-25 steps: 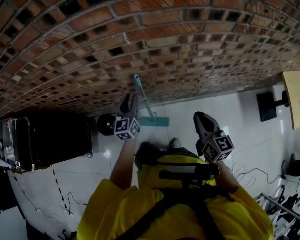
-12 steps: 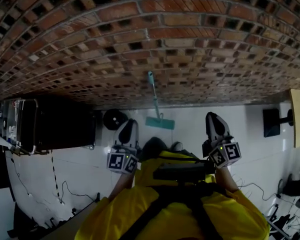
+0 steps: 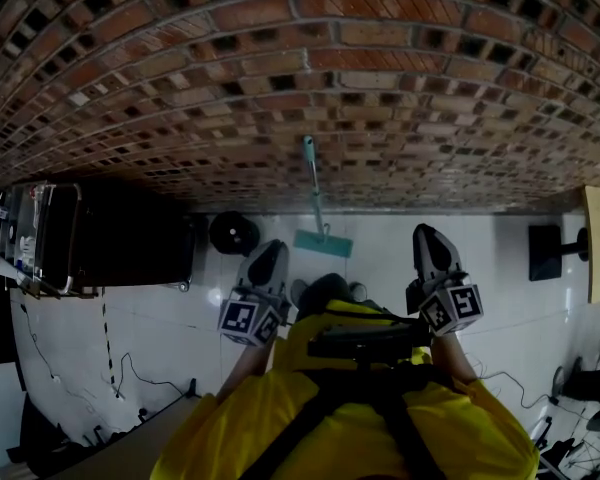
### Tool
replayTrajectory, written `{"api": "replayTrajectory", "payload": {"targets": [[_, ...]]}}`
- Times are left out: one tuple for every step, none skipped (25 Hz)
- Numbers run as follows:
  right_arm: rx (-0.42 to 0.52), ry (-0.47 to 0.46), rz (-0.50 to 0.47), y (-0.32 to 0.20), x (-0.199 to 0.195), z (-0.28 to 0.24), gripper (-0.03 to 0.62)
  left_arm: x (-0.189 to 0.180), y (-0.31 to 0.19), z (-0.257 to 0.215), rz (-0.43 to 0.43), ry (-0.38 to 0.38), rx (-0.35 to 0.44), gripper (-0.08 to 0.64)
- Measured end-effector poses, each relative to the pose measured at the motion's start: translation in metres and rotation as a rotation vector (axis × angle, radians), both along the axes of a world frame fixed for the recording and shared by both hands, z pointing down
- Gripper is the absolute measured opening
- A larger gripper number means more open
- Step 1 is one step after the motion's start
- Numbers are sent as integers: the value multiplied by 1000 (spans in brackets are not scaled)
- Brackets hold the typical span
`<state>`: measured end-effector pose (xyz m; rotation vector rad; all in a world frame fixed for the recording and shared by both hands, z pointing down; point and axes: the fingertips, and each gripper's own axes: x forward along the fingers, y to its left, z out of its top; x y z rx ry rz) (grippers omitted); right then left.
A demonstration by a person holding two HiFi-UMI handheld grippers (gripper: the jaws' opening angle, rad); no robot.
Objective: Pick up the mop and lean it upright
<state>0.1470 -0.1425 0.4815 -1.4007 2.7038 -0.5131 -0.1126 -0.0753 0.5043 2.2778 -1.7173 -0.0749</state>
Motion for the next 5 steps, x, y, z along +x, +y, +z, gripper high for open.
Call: {"api": "replayTrajectory", "payload": {"targets": [[-2,0,0,0,0,0,6,-1,0,3,-5,-2,-13,44],[-2,1,-2,1,0,-1,6,-1,1,7,-8,-3,-27,44],[1,1,-4,2,0,-2,6,-2,1,11,-11,-6,-42,44],[3,2,-7,2,0,-3,6,-2,1,15,-12,-9,-56,44],[6,3,-11,3,0,-4,6,-2,2,19,-14,-11,-70,44]]}}
